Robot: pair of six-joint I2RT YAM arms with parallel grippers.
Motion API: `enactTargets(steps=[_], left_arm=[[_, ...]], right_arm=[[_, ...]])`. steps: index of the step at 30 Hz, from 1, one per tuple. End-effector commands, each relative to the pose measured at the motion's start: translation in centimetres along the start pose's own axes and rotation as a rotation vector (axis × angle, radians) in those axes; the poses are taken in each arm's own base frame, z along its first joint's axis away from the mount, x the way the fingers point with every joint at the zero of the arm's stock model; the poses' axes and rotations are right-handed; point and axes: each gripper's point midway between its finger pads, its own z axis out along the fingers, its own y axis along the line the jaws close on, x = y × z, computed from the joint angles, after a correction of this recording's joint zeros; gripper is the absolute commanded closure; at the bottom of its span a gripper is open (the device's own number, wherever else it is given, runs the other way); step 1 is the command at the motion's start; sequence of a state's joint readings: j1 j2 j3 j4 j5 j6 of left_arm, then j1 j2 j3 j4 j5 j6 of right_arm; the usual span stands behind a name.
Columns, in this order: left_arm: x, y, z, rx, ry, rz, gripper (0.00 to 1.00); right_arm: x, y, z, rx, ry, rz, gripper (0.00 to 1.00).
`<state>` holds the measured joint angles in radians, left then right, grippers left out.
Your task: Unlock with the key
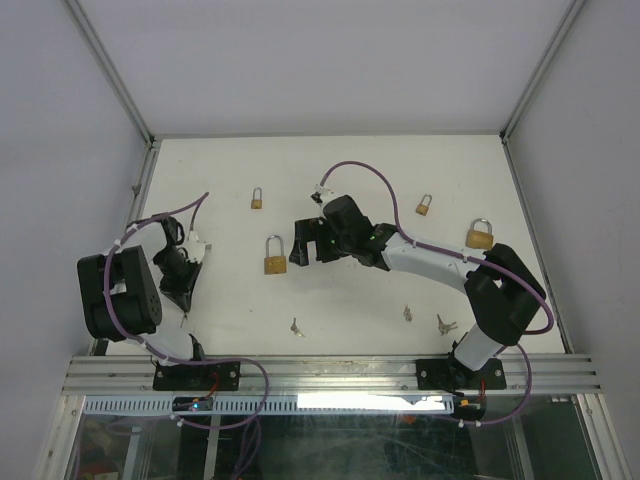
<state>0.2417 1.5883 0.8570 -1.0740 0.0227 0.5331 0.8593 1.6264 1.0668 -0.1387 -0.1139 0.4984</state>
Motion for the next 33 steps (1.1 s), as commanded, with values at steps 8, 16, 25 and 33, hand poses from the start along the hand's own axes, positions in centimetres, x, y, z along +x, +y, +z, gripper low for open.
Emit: enactTargets(steps=[8,16,25,33], left_arm=[[-7.5,-5.8,-6.0,0.07,-0.302,0.07,1.0],[-12.2,-11.4,-16.9,0.208,-0.609,0.19,1.0],[-13.2,-17.4,-30.1,0.412,-1.0,0.287,1.0],[-9.8,-22.6,-35.7,0.65,-1.181,0.398,1.0]], right_arm=[[-3.7,0.9,-1.8,-0.024,-0.119,-0.014,0.0],[-5.9,5.3,-6.2,-0.283,-0.237,-0.179,0.0],[-9.0,11.7,-17.9,-0.704,-0.638,-0.353,0.07],[-10.7,18.1,-16.6,-0.955,-0.583,-0.273,0.15]])
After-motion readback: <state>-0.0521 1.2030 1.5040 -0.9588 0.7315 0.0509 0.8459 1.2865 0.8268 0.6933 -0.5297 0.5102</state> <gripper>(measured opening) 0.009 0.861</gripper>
